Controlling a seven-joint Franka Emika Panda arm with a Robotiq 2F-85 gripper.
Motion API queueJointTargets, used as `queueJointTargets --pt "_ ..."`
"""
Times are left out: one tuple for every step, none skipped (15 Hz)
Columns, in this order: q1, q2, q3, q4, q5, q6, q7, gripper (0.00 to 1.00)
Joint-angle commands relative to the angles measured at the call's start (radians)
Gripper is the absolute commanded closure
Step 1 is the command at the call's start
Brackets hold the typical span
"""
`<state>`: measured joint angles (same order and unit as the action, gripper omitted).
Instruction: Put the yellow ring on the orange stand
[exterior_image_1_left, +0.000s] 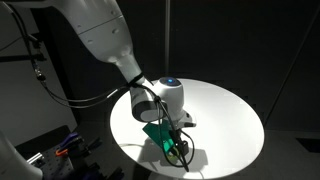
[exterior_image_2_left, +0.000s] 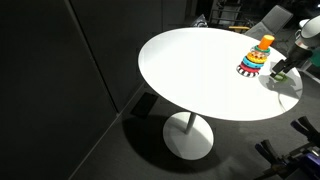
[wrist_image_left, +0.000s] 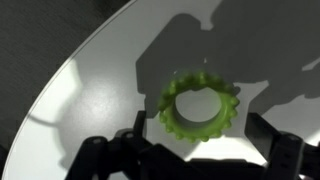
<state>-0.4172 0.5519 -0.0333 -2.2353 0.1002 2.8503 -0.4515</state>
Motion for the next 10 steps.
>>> queueJointTargets --pt "0.013 0.011 -0.017 0.018 -0.039 0.01 0.044 0.0" --pt "0.014 0.012 -0.018 0.018 -0.044 0.01 0.047 0.0" --pt "0.013 0.012 -0.018 0.018 -0.046 0.009 0.051 0.0" --pt "0.014 0.013 -0.018 0.018 -0.048 0.009 0.056 0.0" --pt "0.014 0.013 -0.018 0.019 -0.049 0.008 0.058 0.0" --pt "0.014 0.014 -0.018 0.019 -0.049 0.008 0.06 0.0" --pt "0.014 0.015 -0.017 0.019 -0.049 0.008 0.061 0.0" --pt "0.012 0.016 -0.015 0.02 -0.048 0.005 0.062 0.0" --pt "0.011 0.017 -0.015 0.021 -0.048 0.005 0.064 0.0" --pt "0.011 0.018 -0.015 0.021 -0.048 0.005 0.066 0.25"
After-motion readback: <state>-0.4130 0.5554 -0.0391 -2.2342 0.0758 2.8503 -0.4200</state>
